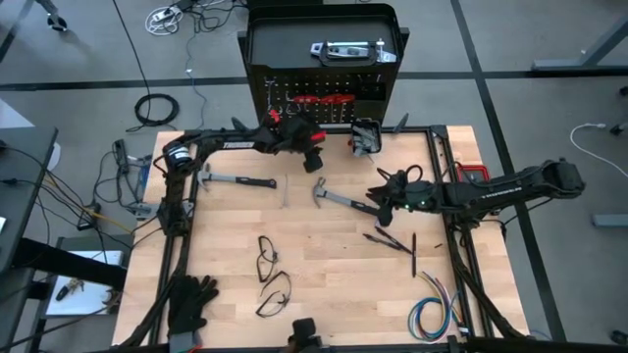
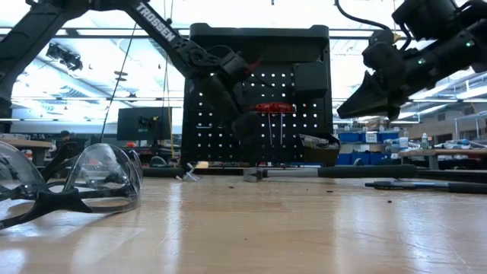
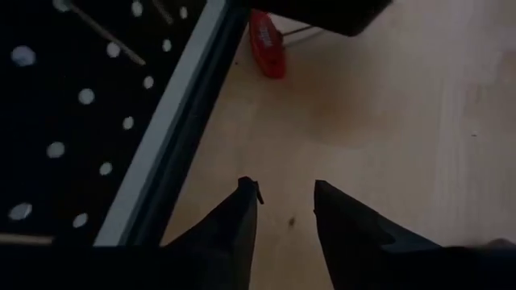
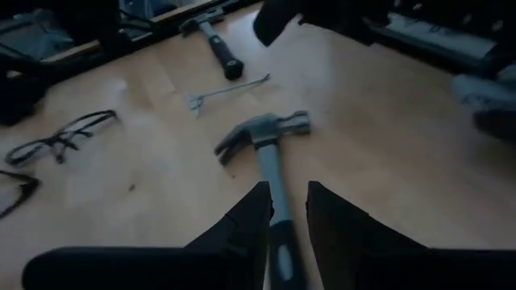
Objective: Hang tools onto peg board
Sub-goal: Hang the T-shaped metric hex key on the pegboard
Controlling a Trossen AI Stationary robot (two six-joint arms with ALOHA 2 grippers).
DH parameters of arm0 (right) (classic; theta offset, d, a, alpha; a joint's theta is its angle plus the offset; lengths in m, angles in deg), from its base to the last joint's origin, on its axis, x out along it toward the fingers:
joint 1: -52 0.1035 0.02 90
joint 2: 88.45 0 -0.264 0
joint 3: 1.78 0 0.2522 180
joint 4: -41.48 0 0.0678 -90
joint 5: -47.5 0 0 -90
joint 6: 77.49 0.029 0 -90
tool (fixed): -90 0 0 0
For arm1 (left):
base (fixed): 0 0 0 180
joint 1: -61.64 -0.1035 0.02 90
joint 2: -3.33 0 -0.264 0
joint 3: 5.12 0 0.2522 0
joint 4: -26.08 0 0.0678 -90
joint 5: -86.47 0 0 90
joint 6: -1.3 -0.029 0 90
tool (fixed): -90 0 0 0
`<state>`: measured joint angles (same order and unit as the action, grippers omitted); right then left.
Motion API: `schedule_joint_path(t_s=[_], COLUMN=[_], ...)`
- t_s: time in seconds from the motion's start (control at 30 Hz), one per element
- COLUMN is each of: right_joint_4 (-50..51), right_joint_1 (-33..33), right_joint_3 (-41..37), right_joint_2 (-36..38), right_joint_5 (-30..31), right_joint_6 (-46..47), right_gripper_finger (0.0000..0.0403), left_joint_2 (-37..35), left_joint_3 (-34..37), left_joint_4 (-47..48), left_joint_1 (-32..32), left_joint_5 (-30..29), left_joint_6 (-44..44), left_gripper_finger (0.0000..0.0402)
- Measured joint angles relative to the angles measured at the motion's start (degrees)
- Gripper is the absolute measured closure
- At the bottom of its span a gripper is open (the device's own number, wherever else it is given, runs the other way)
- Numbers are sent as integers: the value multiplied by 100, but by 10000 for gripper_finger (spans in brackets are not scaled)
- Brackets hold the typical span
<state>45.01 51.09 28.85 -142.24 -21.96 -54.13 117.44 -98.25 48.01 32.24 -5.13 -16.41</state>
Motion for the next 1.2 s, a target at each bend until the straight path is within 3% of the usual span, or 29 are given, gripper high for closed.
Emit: schedule_joint_path(t_s=[0.3,0.4,0.5,0.6,0.77,0.9,1.0,1.1,1.2], right_joint_4=[-1098,-220,1076,1517,1433,1452,1313,747,239], right_joint_1=[-342,-435,-554,-698,-1097,-1549,-1732,-1884,-2205], right_joint_3=[46,483,1022,1378,1730,1701,1521,1327,1333], right_joint_2=[-627,-1090,-1780,-2392,-3131,-3345,-3339,-3297,-3391], right_joint_5=[149,10,418,647,685,512,794,1022,723], right_joint_6=[-266,167,618,686,731,1457,1695,1495,1021], right_gripper_finger=[311,315,322,329,332,330,330,332,331], left_joint_2=[-525,-680,-925,-1202,-1668,-2019,-2194,-2265,-2312], left_joint_3=[37,397,943,1587,2520,2998,3271,3498,3659], left_joint_4=[-909,-1335,-1888,-2316,-3032,-3501,-3935,-4261,-4359], left_joint_1=[591,900,1177,1440,1842,1940,1968,1984,1975], left_joint_5=[-16,-155,-293,-325,-570,-792,-772,-739,-737], left_joint_6=[224,198,320,638,748,748,923,925,909], left_gripper_finger=[306,317,324,328,330,330,330,330,330])
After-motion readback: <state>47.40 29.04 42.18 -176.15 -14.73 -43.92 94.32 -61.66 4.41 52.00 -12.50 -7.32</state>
